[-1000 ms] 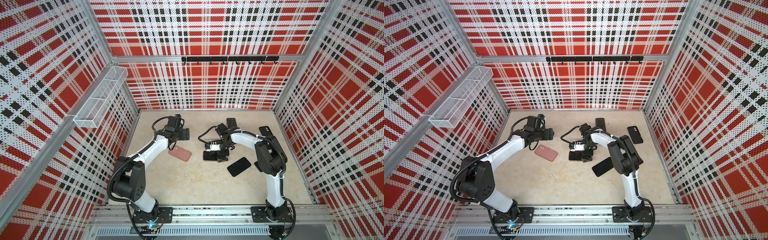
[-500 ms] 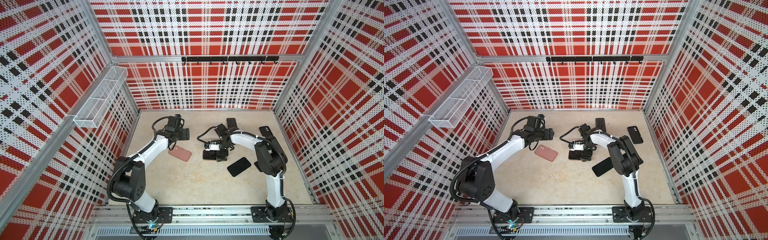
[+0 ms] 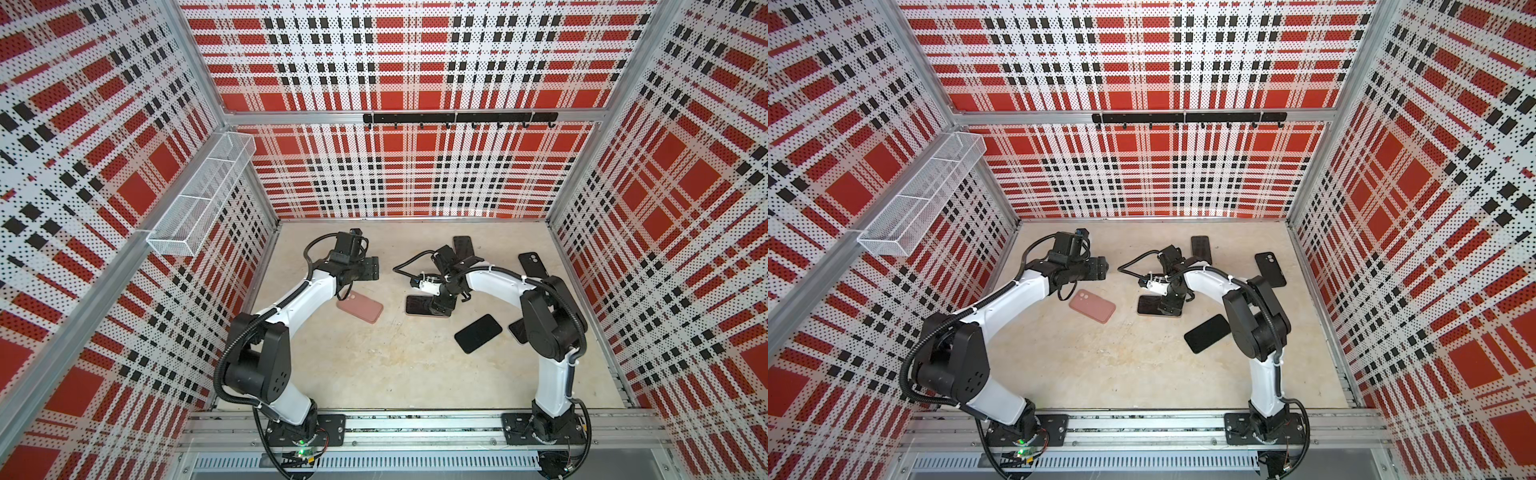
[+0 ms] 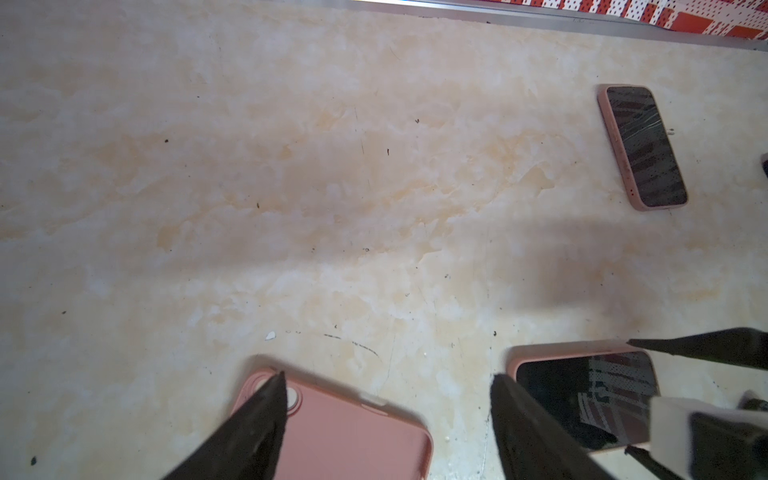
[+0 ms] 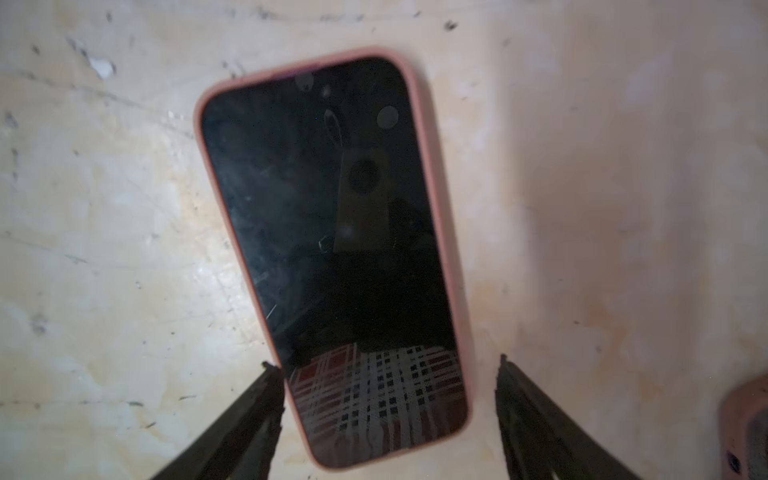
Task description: Put the phone into the phone case
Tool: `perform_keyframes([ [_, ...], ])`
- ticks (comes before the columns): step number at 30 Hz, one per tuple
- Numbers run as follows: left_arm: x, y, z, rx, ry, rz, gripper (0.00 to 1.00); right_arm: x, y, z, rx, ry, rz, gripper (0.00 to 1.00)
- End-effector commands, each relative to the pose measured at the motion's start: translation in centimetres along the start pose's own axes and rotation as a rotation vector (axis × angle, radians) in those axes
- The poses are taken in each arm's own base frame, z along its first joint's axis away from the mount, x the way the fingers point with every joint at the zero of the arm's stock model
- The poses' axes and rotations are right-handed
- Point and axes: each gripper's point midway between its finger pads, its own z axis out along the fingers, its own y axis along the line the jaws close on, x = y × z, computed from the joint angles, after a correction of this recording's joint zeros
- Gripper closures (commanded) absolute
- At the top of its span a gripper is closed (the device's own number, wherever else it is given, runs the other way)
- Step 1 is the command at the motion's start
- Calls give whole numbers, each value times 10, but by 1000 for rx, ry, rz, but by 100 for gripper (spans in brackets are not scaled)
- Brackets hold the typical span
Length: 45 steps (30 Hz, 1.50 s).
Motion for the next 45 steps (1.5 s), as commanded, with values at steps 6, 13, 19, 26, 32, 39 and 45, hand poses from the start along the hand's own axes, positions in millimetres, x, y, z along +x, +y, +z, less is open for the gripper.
perform_keyframes([
  [6, -6, 1, -9, 18, -27, -8, 20, -25, -18, -46, 134, -151, 176, 18],
  [13, -6, 5, -9, 14, -26, -14, 21, 1, 18, -28, -29, -51, -58, 0],
  [19, -6, 7, -7, 9, -22, -15, 21, 19, 23, -5, -127, 50, -145, 0],
  [26, -6, 11, -6, 4, -20, -23, 21, 21, 15, 14, -144, 63, -177, 0],
  [32, -8, 13, -8, 8, -25, -30, 21, 22, 8, 27, -139, 83, -181, 0],
  [39, -11, 14, -11, 14, -35, -36, 21, 22, 19, 37, -234, 93, -173, 0],
  [45, -12, 13, -12, 20, -39, -38, 21, 31, 22, 47, -255, 134, -146, 4],
])
